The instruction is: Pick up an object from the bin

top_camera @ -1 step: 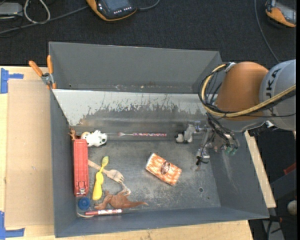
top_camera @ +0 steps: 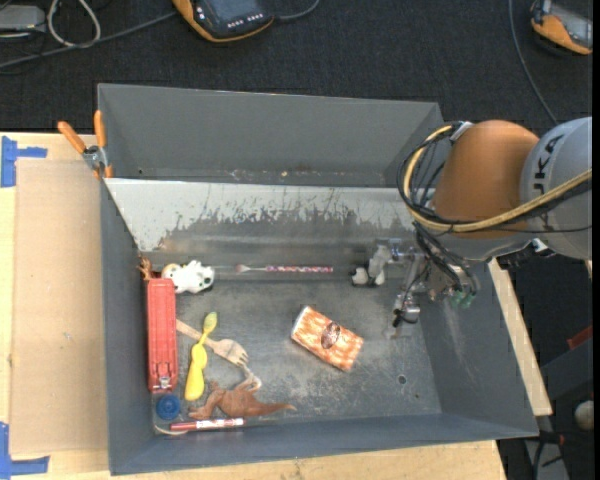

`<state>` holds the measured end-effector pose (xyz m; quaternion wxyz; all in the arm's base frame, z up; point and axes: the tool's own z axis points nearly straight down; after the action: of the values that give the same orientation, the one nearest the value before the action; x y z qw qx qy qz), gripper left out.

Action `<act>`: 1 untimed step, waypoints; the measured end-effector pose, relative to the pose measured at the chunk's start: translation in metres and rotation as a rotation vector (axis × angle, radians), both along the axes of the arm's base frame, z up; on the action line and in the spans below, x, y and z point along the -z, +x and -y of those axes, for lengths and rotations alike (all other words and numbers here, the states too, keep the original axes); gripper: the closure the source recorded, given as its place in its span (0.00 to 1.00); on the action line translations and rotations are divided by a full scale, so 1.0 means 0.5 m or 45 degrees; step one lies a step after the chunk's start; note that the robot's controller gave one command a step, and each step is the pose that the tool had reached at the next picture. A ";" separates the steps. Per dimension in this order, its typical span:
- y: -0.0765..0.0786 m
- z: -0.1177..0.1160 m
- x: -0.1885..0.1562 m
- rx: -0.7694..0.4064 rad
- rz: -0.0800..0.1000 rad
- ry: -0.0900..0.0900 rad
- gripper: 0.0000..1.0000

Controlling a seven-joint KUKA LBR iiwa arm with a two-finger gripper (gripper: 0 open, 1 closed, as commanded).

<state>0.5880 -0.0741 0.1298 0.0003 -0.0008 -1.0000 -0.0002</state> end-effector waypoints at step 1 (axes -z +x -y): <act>-0.044 -0.124 0.091 -0.046 0.000 0.000 0.00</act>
Offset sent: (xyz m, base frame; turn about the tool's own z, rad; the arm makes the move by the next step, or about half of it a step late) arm 0.0046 0.0916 -0.0598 -0.0598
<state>0.5660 -0.0121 0.0844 0.0004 0.0172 -0.9999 -0.0003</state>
